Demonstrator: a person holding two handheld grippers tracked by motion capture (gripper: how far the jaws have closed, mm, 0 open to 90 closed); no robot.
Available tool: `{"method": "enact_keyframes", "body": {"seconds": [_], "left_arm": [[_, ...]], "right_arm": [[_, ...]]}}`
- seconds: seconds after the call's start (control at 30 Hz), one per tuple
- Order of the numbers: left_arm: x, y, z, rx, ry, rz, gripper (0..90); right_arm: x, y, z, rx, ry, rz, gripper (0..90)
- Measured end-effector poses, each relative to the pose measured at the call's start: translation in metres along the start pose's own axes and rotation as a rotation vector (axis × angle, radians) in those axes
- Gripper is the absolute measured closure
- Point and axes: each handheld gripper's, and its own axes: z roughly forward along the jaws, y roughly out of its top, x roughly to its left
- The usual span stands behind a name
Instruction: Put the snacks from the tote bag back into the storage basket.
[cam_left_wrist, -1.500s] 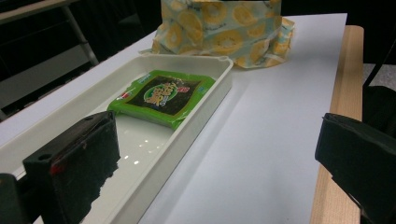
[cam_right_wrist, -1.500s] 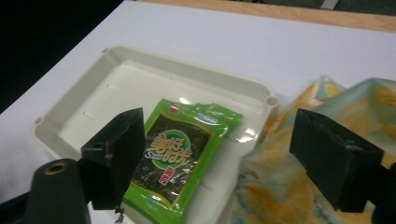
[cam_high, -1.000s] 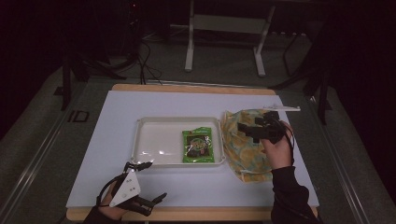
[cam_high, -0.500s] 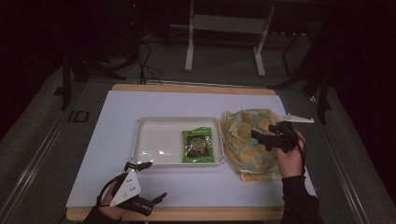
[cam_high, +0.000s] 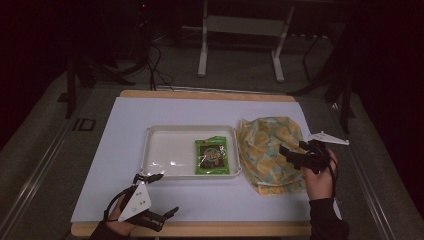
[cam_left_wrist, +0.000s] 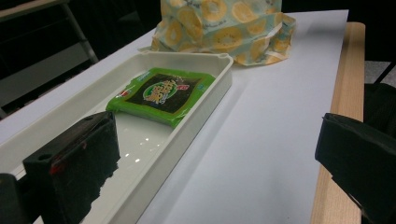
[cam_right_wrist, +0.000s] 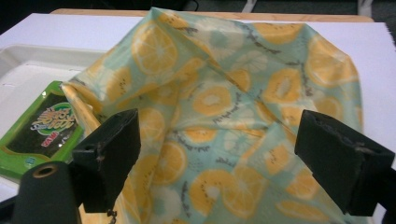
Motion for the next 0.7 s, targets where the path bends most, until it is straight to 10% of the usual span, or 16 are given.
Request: {"method": "enact_keyframes", "body": {"seconds": [0.7], "left_arm": [[0.0, 0.0, 0.0, 0.002, -0.003, 0.004, 0.4]], "right_arm": [[-0.004, -0.034, -0.02, -0.053, -0.059, -0.037, 14.0]]}}
